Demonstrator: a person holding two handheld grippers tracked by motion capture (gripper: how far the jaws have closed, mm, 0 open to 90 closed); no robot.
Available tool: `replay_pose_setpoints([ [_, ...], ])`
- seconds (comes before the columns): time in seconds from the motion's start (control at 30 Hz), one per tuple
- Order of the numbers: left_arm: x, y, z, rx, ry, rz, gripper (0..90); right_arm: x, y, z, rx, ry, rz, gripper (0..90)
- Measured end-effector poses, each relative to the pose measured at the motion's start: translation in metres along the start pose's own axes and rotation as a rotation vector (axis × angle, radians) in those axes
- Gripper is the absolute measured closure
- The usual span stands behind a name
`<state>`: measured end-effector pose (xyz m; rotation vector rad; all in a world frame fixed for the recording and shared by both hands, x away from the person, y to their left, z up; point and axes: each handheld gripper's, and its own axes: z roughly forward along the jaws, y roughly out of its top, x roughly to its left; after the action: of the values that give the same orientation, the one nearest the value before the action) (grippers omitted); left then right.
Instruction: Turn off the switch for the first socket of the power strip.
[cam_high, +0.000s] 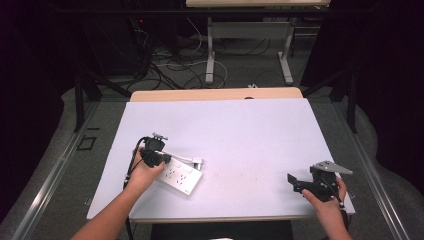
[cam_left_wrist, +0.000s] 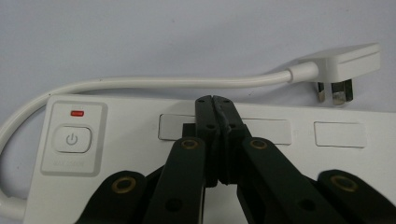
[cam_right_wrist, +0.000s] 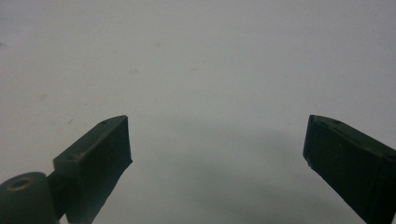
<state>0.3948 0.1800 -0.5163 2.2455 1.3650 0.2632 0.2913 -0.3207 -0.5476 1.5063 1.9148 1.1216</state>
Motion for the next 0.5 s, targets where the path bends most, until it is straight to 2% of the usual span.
replay_pose_setpoints([
  [0.13,0.0004,0.0002,0.0003,-0.001,-0.004,-0.005,90.0,-0.0003,0.0000,-0.0002,-0.002,0.000,0.000,7.1],
  [0.17,-0.0003,0.0001,0.0004,-0.002,-0.003,-0.018,90.0,-0.0004,0.0000,-0.0003,-0.003,-0.001,0.001,7.1],
  [0.3,-0.0003,0.0008,0.0006,-0.005,-0.002,-0.007,90.0,-0.0008,0.0000,0.0000,-0.009,-0.008,0.000,7.1],
  [0.5,-0.0008,0.0013,0.0006,0.000,-0.002,-0.015,88.7,-0.0011,-0.0002,0.0002,-0.010,-0.009,0.002,7.1],
])
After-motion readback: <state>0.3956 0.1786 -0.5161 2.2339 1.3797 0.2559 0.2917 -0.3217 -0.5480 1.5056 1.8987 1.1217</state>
